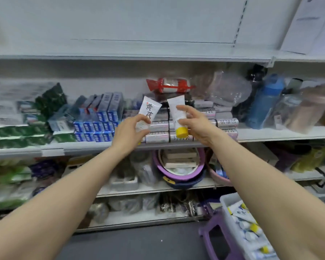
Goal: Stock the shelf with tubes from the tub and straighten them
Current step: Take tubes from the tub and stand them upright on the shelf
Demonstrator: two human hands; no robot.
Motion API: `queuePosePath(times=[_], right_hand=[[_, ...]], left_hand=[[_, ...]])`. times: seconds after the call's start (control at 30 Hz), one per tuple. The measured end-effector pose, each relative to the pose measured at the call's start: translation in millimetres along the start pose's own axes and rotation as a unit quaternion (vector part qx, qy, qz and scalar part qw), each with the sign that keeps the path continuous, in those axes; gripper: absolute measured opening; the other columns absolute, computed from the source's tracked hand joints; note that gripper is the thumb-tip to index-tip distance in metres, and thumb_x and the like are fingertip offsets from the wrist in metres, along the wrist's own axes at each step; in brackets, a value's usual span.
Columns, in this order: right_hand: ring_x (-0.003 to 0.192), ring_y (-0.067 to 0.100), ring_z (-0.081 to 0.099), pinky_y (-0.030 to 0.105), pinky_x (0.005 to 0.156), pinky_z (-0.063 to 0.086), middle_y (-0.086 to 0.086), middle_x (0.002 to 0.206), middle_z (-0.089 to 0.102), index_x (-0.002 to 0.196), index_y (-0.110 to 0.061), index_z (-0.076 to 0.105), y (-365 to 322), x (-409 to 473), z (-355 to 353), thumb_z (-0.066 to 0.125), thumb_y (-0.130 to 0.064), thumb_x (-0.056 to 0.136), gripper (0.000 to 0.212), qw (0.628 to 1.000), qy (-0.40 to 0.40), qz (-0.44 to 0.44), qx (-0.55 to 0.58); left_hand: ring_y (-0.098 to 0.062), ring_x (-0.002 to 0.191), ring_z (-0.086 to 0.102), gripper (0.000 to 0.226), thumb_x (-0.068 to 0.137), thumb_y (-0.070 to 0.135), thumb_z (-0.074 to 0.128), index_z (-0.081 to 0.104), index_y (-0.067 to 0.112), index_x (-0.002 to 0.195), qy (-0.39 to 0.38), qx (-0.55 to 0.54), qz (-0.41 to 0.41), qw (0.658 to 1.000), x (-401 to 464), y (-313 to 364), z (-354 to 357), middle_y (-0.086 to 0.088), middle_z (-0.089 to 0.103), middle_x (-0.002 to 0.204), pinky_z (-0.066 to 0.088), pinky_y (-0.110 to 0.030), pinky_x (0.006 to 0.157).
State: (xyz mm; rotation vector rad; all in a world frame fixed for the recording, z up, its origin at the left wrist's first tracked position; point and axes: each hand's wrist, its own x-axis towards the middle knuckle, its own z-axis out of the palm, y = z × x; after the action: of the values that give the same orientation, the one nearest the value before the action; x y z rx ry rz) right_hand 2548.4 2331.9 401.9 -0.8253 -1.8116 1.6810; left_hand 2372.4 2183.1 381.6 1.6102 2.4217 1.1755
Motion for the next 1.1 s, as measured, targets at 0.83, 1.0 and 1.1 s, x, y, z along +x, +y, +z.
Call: queuePosePath(times=[0.83, 1.0, 1.1], right_hand=[[0.06, -0.003, 0.042, 0.019, 0.069, 0.041, -0.04, 0.071, 0.049, 0.113, -0.027, 0.063, -193.3, 90.1, 375.3, 0.058, -0.015, 0.088, 0.029, 0.909, 0.017, -0.377, -0.179], [0.075, -0.001, 0.052, 0.028, 0.083, 0.051, -0.032, 0.095, 0.057, 0.109, -0.032, 0.063, -228.5, 139.0, 400.4, 0.055, -0.014, 0.086, 0.03, 0.899, 0.013, -0.397, -0.186], [0.083, 0.014, 0.06, 0.038, 0.085, 0.054, -0.015, 0.104, 0.063, 0.103, -0.036, 0.064, -244.8, 176.3, 414.3, 0.055, -0.015, 0.084, 0.03, 0.9, 0.008, -0.401, -0.17]], left_hand=[[-0.018, 0.087, 0.064, 0.028, 0.089, 0.024, 0.057, 0.062, 0.04, 0.112, 0.241, -0.032, -0.01, 0.97, 15.5, -198.5, -349.7, 0.011, 0.064, 0.112, 0.054, -0.043, 0.085], [-0.018, 0.093, 0.063, 0.03, 0.088, 0.023, 0.058, 0.062, 0.042, 0.111, 0.28, 0.002, 0.006, 0.96, 58.3, -224.4, -378.3, 0.012, 0.063, 0.112, 0.052, -0.043, 0.09], [-0.019, 0.097, 0.062, 0.032, 0.089, 0.021, 0.059, 0.061, 0.041, 0.114, 0.296, 0.029, -0.002, 0.955, 88.2, -240.2, -390.1, 0.008, 0.06, 0.11, 0.05, -0.043, 0.092]])
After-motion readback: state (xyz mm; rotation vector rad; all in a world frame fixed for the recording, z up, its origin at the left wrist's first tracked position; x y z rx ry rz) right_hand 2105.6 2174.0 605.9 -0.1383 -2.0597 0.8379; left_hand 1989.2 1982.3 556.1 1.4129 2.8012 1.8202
